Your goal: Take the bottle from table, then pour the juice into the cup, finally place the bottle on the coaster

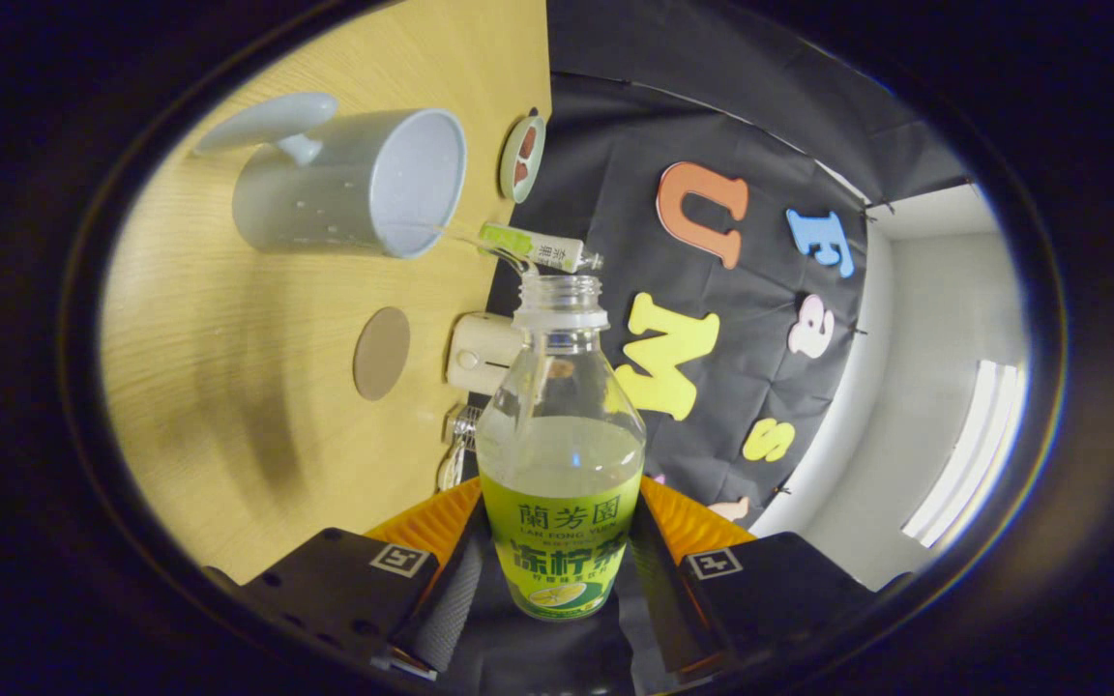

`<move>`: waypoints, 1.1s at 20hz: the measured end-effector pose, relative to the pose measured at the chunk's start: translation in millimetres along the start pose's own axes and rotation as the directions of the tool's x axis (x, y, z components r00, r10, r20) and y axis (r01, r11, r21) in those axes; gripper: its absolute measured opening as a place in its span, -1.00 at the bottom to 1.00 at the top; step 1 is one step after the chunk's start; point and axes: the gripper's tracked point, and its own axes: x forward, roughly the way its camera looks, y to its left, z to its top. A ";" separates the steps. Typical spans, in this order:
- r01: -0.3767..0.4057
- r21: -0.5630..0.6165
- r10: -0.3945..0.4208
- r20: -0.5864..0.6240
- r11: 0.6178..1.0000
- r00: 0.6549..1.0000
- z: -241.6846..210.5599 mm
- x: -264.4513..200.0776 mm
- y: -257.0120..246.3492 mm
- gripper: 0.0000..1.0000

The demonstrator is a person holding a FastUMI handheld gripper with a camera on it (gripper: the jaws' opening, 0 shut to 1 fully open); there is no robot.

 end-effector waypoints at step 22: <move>-0.009 -0.167 0.007 -0.013 0.986 1.000 5.3 -2.0 -16.6 0.63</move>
